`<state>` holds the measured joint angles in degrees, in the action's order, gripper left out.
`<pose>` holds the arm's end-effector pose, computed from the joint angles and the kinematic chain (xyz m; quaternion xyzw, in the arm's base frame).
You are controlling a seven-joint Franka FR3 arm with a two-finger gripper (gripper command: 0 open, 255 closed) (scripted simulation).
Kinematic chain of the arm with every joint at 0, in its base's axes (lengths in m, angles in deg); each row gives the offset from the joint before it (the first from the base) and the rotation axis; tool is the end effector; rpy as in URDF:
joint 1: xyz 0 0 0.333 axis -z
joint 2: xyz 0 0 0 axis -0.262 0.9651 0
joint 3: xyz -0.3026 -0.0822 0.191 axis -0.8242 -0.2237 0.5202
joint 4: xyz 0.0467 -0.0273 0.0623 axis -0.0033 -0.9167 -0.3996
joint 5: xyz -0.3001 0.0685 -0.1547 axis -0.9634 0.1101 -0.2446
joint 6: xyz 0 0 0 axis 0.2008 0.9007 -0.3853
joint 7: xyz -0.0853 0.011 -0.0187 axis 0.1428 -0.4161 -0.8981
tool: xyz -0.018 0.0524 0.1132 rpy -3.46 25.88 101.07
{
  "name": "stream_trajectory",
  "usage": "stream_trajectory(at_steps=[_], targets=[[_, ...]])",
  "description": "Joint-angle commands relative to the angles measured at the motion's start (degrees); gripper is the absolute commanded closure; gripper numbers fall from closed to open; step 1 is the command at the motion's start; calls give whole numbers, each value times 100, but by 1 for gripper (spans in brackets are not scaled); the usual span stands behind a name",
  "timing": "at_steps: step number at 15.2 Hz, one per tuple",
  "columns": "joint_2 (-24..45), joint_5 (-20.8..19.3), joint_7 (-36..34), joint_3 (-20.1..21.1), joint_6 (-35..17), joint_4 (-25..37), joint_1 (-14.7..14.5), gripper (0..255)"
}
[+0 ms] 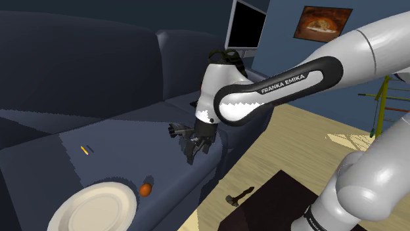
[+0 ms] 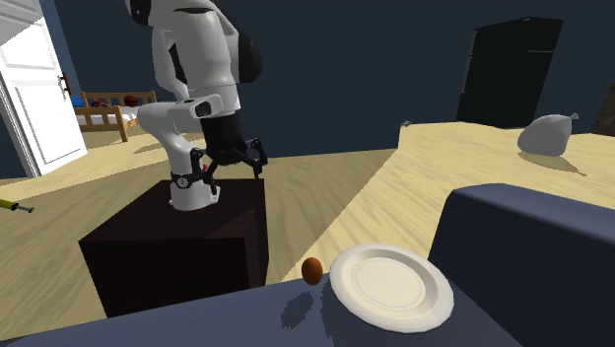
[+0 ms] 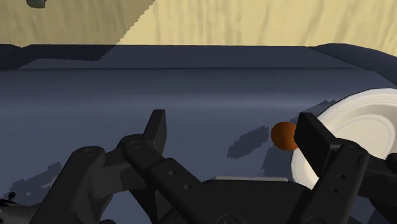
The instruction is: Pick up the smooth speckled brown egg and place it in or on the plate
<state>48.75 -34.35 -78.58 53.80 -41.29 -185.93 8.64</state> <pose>0.3585 0.2470 0.4508 -0.9912 -0.1182 -0.0009 0.0588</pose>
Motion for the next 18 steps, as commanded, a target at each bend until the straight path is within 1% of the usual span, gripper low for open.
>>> stream_trajectory(at_steps=[1, 4, 7, 10, 13, 15, 18], targets=[[435, -184, -199, 123, -303, 191, 1, 0], [1116, -587, -626, 282, -697, 537, -66, 0], [1812, -1090, -1095, 324, -1006, 953, -225, 0], [2497, -1602, -1546, 246, -1222, 1442, -486, 0], [3158, -2048, -1927, 90, -1351, 2004, -818, 0], [3523, -2252, -2099, -23, -1391, 2357, -1029, 0], [3712, -2352, -2165, -101, -1542, 2388, -1110, 0]])
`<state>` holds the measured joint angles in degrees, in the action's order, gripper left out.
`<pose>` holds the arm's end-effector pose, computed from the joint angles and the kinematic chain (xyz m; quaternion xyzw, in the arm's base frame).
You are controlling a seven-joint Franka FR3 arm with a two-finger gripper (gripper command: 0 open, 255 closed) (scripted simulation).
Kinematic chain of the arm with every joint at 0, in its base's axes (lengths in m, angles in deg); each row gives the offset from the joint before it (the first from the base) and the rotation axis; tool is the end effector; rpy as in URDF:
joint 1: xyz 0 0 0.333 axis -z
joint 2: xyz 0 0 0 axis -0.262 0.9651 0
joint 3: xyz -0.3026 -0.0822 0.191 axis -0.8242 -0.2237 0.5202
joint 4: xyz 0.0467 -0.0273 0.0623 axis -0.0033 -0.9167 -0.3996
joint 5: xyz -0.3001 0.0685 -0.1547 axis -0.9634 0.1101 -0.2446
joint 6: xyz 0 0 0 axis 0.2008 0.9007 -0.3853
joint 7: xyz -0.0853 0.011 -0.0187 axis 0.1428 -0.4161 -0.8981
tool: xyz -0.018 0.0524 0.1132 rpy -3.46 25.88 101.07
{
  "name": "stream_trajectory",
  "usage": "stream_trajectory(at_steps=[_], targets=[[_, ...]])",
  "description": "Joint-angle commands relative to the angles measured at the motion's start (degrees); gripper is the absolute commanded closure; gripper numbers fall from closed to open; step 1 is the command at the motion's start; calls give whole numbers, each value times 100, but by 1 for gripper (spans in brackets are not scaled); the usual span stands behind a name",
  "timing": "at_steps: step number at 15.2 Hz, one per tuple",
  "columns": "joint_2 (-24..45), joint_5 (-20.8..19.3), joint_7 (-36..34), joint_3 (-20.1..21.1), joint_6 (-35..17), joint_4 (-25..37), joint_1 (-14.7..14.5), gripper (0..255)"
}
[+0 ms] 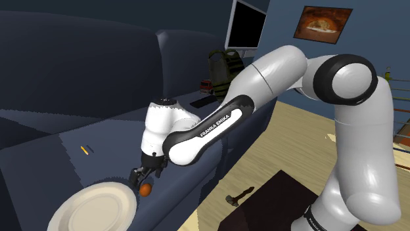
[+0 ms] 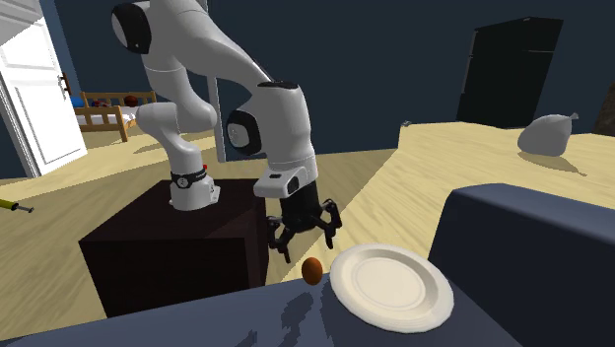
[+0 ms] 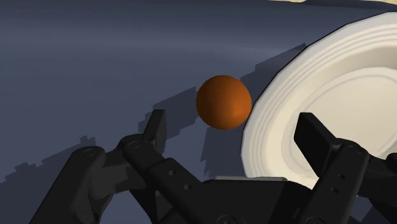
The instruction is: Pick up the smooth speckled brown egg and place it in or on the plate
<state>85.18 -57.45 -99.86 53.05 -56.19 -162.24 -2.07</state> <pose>0.4753 0.3986 0.3344 -0.9879 -0.1314 -0.0342 0.0754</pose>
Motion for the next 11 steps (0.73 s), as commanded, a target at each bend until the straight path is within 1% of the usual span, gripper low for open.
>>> stream_trajectory(at_steps=[1, 5, 11], targets=[[133, -76, -60, -52, -101, 32, -65, 0], [366, -193, -137, -147, -272, 88, -162, 0], [366, -193, -137, -147, -272, 88, -162, 0]])
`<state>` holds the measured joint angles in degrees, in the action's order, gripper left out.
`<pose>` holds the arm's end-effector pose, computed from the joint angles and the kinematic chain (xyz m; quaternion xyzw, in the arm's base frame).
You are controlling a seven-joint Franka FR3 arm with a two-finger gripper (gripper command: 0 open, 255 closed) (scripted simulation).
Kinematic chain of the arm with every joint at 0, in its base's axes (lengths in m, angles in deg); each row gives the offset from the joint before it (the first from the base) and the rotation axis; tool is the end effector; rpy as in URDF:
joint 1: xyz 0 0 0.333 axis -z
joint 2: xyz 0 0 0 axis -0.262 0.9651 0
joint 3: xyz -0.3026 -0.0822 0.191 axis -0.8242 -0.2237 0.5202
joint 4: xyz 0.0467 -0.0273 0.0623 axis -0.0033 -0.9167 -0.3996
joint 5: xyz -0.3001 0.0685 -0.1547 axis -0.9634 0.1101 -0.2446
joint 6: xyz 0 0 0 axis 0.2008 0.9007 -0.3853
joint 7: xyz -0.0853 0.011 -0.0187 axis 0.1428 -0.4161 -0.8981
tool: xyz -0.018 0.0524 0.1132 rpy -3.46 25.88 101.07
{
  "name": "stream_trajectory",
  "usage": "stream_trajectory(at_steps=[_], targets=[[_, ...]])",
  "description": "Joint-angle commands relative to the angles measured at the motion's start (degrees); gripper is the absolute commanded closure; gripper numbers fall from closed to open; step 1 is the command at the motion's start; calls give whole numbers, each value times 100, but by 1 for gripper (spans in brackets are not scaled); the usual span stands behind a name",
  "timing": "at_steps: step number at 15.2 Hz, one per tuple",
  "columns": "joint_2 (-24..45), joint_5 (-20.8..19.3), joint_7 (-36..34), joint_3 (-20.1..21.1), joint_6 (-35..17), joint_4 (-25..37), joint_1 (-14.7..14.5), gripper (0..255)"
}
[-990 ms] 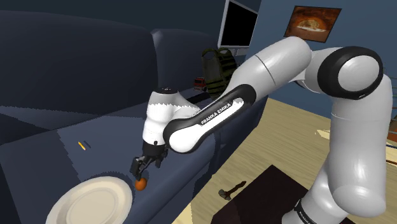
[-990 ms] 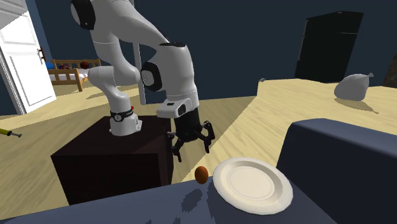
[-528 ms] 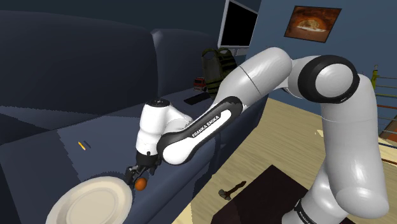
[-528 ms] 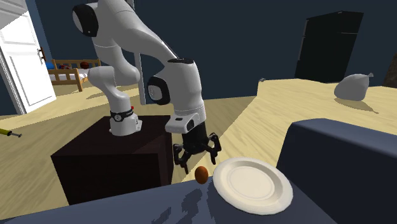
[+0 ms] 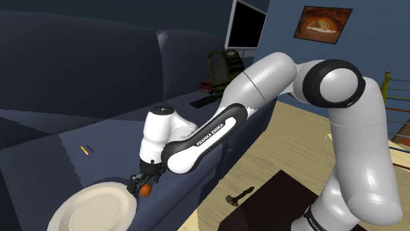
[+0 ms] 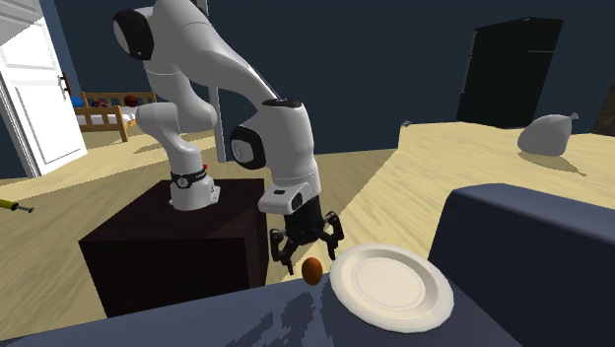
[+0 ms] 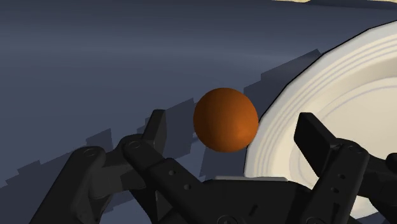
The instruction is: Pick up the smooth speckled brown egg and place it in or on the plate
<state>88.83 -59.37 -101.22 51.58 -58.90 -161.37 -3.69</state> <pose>0.4804 0.4066 0.3055 -0.9878 -0.1316 -0.0346 0.0755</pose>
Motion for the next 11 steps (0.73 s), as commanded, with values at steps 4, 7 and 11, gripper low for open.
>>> stream_trajectory(at_steps=[4, 7, 11], targets=[[1, -1, 0, -1, -1, 1, -1, 255], [1, -1, -1, -1, -1, 1, -1, 255], [1, -1, 0, -1, -1, 1, -1, 255]])
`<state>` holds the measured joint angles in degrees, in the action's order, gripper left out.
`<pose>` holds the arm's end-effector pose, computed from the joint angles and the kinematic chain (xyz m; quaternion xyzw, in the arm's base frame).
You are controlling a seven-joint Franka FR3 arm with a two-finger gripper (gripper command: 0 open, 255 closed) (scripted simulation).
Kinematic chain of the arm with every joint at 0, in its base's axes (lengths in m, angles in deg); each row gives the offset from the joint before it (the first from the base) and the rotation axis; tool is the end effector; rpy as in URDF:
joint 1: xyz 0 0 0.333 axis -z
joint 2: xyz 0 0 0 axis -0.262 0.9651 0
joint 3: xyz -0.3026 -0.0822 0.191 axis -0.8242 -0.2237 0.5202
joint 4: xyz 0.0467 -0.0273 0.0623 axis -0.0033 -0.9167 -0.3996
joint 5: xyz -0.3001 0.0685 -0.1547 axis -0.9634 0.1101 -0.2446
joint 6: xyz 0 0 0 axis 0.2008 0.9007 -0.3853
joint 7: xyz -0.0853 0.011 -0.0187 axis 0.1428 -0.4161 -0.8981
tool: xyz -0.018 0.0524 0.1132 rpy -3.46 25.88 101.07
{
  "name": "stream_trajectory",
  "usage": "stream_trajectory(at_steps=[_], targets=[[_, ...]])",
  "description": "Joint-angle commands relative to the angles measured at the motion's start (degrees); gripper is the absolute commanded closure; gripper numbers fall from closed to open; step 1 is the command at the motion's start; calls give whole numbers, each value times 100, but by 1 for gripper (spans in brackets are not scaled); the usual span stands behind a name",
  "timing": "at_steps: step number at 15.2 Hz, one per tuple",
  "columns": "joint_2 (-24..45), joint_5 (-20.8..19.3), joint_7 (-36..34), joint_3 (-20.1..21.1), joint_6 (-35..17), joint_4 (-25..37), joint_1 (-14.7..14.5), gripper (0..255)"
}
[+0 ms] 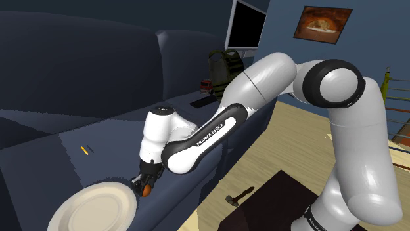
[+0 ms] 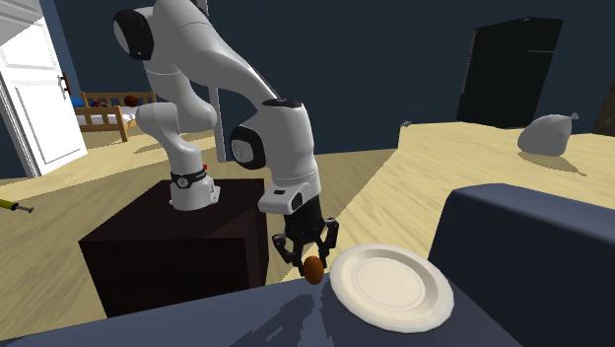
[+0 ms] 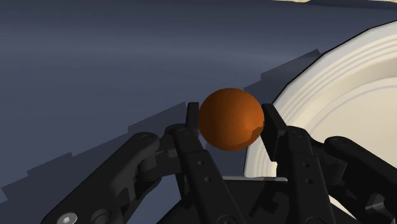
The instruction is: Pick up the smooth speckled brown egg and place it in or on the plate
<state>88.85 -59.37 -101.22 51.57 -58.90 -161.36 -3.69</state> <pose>0.4805 0.4066 0.3053 -0.9878 -0.1315 -0.0345 0.0754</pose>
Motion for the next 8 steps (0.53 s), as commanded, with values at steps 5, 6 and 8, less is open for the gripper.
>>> stream_trajectory(at_steps=[5, 6, 8], targets=[[-273, 144, 76, 120, 279, 15, 93, 255], [-326, 172, 91, 143, 336, 21, 110, 255], [-430, 230, 122, 186, 452, 39, 143, 255]])
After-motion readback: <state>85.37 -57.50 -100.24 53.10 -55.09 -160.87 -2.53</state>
